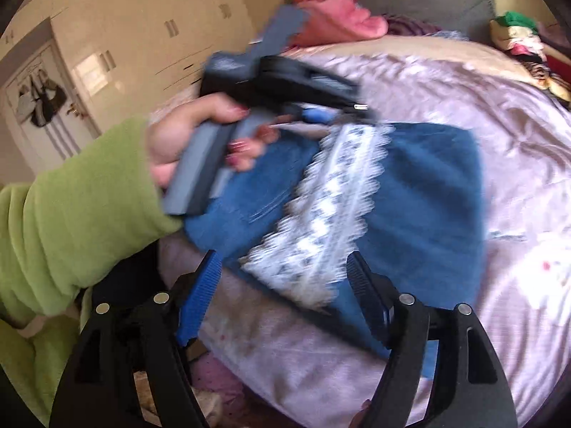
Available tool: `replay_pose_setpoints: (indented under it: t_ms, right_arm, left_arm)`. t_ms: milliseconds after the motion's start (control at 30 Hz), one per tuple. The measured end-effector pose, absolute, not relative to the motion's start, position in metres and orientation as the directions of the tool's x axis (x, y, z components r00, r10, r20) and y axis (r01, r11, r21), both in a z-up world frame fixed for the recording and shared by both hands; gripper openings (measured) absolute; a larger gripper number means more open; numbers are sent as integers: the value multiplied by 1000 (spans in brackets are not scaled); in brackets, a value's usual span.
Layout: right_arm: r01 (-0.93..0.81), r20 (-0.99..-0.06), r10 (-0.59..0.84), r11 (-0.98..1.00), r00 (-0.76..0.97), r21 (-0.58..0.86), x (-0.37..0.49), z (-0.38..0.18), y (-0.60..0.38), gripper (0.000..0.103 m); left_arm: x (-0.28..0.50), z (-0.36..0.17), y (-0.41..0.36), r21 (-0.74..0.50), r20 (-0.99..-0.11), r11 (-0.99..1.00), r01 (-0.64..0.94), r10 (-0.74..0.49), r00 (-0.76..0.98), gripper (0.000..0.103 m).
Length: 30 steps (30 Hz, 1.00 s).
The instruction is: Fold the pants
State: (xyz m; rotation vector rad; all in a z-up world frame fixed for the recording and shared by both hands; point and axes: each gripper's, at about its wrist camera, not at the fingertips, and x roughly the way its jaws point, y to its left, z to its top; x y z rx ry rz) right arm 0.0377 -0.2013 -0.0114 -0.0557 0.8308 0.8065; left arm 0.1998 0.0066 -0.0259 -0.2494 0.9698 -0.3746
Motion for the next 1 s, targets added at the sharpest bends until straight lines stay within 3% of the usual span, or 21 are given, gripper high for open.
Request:
replay_pose_setpoints:
  t_ms: [67, 133, 233, 367, 500, 633, 833, 933, 1000]
  right_arm:
    - [-644, -689, 605, 720, 400, 259, 42, -16, -205, 28]
    - [-624, -710, 588, 734, 388, 267, 47, -25, -206, 18]
    - [-624, -744, 548, 747, 383, 229, 46, -42, -202, 18]
    - [-621, -765, 534, 749, 361, 230, 44, -58, -198, 19]
    - [-621, -759, 545, 745, 356, 244, 43, -61, -199, 19]
    - [-612, -754, 553, 747, 355, 259, 40, -65, -202, 19]
    - [-610, -746, 561, 746, 358, 268, 40, -62, -203, 19]
    - [-608, -704, 612, 726, 360, 320, 33, -44, -219, 19]
    - [-603, -674, 617, 735, 406, 309, 31, -29, -232, 23]
  left_arm:
    - [186, -11, 5, -342, -743, 918, 199, -394, 542, 45]
    - [169, 1, 0, -323, -736, 921, 220, -390, 554, 43]
    - [137, 11, -17, -291, -724, 912, 290, -408, 556, 28]
    - [116, -5, -41, -300, -743, 889, 347, -446, 500, 28]
    - [125, -40, -52, -215, -804, 928, 303, -344, 485, 26]
    - [132, -54, -55, -215, -814, 934, 286, -333, 476, 25]
    - [142, -57, -36, -348, -792, 909, 229, -415, 448, 19]
    - [130, -41, -31, -357, -773, 906, 226, -422, 474, 21]
    - [121, -26, -29, -350, -752, 907, 237, -422, 506, 34]
